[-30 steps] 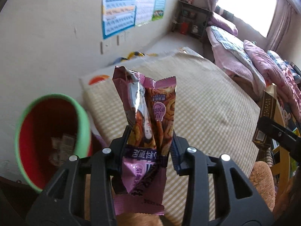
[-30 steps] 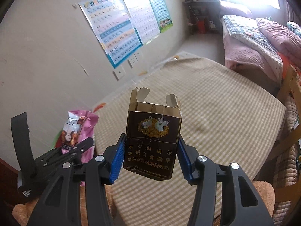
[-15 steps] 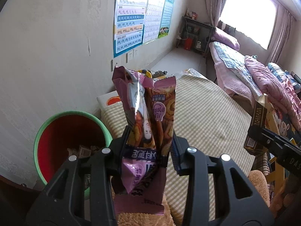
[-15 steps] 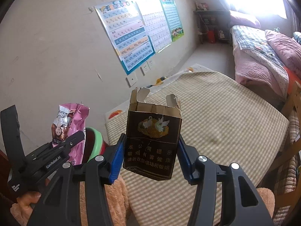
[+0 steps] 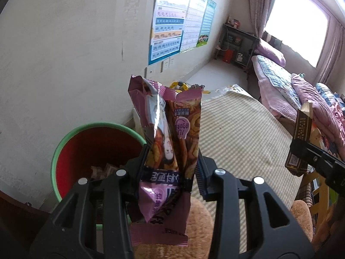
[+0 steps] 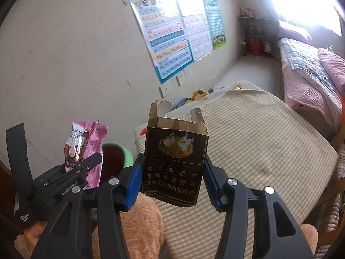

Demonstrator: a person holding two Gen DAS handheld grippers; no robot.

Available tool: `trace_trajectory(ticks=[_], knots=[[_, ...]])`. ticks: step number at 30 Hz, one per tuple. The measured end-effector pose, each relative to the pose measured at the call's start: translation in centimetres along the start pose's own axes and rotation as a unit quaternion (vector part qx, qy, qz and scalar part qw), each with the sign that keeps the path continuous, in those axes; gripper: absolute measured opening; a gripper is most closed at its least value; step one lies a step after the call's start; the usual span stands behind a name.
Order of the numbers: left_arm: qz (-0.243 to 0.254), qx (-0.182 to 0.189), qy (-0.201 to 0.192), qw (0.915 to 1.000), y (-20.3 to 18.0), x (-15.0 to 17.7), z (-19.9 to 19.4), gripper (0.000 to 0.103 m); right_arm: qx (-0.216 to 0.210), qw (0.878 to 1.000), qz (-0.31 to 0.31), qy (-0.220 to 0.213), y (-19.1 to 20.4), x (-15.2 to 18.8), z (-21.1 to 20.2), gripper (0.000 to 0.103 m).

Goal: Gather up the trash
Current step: 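Carry the pink bag and brown box over the red bucket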

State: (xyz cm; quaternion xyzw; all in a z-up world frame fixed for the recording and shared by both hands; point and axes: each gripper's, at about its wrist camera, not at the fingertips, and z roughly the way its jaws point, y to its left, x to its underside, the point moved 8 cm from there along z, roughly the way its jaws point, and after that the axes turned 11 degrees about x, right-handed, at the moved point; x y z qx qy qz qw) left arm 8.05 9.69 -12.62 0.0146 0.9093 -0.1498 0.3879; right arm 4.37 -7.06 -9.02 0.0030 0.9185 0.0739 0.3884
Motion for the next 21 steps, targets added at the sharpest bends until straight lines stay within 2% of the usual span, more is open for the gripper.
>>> trace_trajectory(ticks=[21], knots=[[-0.046, -0.034, 0.005, 0.9983, 6.5, 1.1, -0.2, 0.037, -0.033, 0.997, -0.061, 0.024, 7.1, 0.7, 2.4, 0.05]])
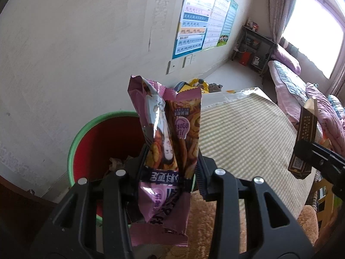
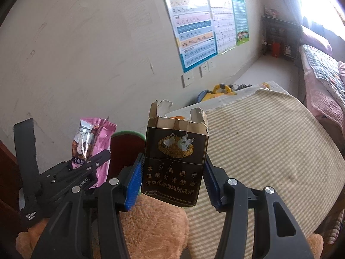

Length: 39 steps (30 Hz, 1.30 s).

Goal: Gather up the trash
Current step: 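Carry the pink bag and brown box over the red bucket, then open both tools to drop the pink bag and brown box into the bucket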

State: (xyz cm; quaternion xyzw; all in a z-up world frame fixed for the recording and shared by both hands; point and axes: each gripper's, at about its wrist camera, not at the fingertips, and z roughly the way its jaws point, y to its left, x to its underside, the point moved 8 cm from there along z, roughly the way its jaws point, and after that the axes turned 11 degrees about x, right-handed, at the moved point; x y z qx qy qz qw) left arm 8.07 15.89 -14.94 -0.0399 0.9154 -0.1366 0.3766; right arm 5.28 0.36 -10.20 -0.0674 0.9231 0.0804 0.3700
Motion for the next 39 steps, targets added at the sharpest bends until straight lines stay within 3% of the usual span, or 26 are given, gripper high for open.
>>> trace_trajectory(ticks=[39], knots=[[-0.07, -0.061, 0.056, 0.9941, 8.8, 3.4, 2.2, 0.037, -0.058, 0.995, -0.078, 0.031, 9.0, -1.2, 5.4, 0.05]])
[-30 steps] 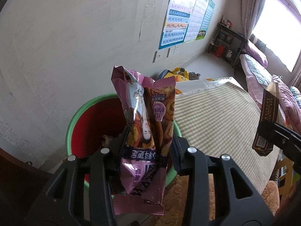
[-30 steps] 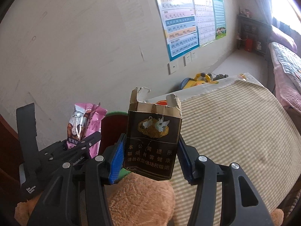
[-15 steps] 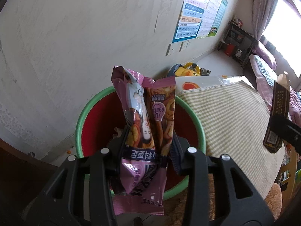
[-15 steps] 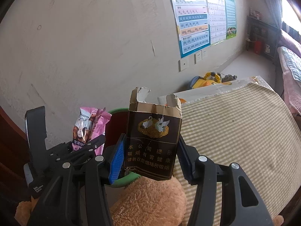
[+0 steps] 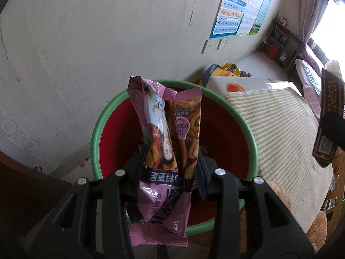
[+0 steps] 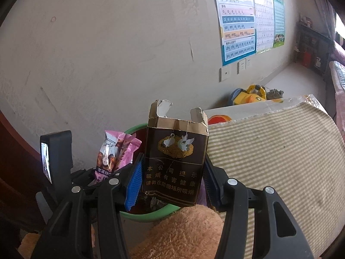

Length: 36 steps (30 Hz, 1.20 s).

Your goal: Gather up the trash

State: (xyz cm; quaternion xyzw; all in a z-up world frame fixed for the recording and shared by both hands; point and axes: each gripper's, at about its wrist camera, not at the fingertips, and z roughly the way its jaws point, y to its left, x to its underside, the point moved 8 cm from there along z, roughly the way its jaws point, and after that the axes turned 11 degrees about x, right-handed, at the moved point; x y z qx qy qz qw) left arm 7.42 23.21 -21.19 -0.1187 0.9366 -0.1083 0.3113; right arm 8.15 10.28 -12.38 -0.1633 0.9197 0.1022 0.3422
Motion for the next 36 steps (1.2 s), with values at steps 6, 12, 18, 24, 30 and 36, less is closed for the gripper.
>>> trace_trajectory(ticks=[6, 12, 18, 24, 30, 36], knots=[[-0.007, -0.008, 0.014, 0.9998, 0.8, 0.6, 1.0, 0.037, -0.006, 1.0, -0.008, 0.007, 0.6, 0.2, 0.7, 0.05], [-0.013, -0.012, 0.025, 0.9995, 1.4, 1.1, 1.6, 0.037, -0.009, 1.0, -0.017, 0.009, 1.3, 0.2, 1.4, 0.05], [-0.014, -0.018, 0.032, 0.9992, 2.2, 1.3, 2.3, 0.038, -0.015, 1.0, -0.02, 0.015, 1.7, -0.2, 2.4, 0.05], [-0.02, -0.04, 0.04, 0.9982, 3.4, 1.6, 3.0, 0.07, -0.02, 0.999, -0.036, 0.016, 2.7, -0.9, 3.2, 0.053], [-0.029, -0.045, 0.011, 0.9985, 3.6, 1.1, 1.4, 0.08, -0.019, 1.0, -0.011, 0.006, 1.1, -0.9, 2.5, 0.067], [0.014, -0.018, -0.08, 0.9966, -1.8, -1.9, -3.1, 0.097, 0.027, 0.997, 0.039, -0.057, -5.2, -1.2, -2.5, 0.077]])
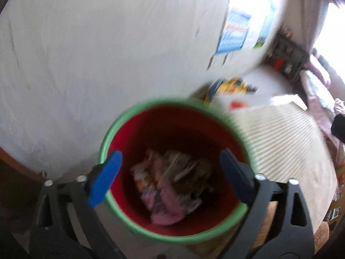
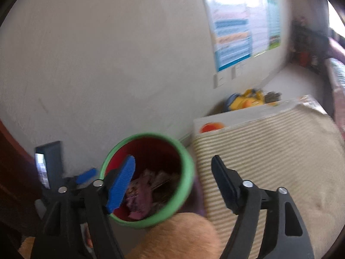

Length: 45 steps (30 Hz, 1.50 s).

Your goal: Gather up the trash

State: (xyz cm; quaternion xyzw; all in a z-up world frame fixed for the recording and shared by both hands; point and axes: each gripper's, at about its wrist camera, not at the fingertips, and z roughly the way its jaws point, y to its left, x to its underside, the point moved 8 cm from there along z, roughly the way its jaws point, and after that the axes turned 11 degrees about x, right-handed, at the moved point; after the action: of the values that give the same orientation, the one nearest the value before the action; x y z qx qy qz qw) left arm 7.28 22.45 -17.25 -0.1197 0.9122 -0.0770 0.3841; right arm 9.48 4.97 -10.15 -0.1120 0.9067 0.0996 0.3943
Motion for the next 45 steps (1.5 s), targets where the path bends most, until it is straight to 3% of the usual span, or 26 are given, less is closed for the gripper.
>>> trace_trajectory(ticks=[2, 7, 10, 12, 18, 28, 45], knots=[[0.022, 0.016, -0.05, 0.9984, -3.1, -1.6, -2.2, 0.097, 0.029, 0.999, 0.015, -0.035, -3.0, -0.5, -2.5, 0.082], [0.073, 0.059, -0.122, 0.9881, -11.0, -4.1, -6.3, 0.097, 0.1, 0.986, 0.052, -0.123, -9.6, -1.3, -9.0, 0.096], [0.102, 0.084, -0.138, 0.9815, -15.2, -4.6, -8.0, 0.097, 0.139, 0.974, 0.061, -0.166, -12.6, -1.0, -12.4, 0.096], [0.118, 0.083, -0.147, 0.9786, -17.2, -4.8, -8.9, 0.097, 0.157, 0.97, 0.069, -0.173, -14.1, -0.5, -13.6, 0.096], [0.151, 0.108, -0.145, 0.9717, -22.5, -4.7, -10.8, 0.097, 0.141, 0.964, 0.136, -0.178, -18.4, 1.4, -16.2, 0.096], [0.185, 0.103, -0.129, 0.9686, -25.2, -2.9, -11.5, 0.097, 0.15, 0.955, 0.201, -0.16, -22.5, 3.5, -17.6, 0.096], [0.198, 0.095, -0.118, 0.9684, -25.4, -2.4, -10.6, 0.098, 0.154, 0.955, 0.2, -0.154, -22.2, 4.1, -16.9, 0.096]])
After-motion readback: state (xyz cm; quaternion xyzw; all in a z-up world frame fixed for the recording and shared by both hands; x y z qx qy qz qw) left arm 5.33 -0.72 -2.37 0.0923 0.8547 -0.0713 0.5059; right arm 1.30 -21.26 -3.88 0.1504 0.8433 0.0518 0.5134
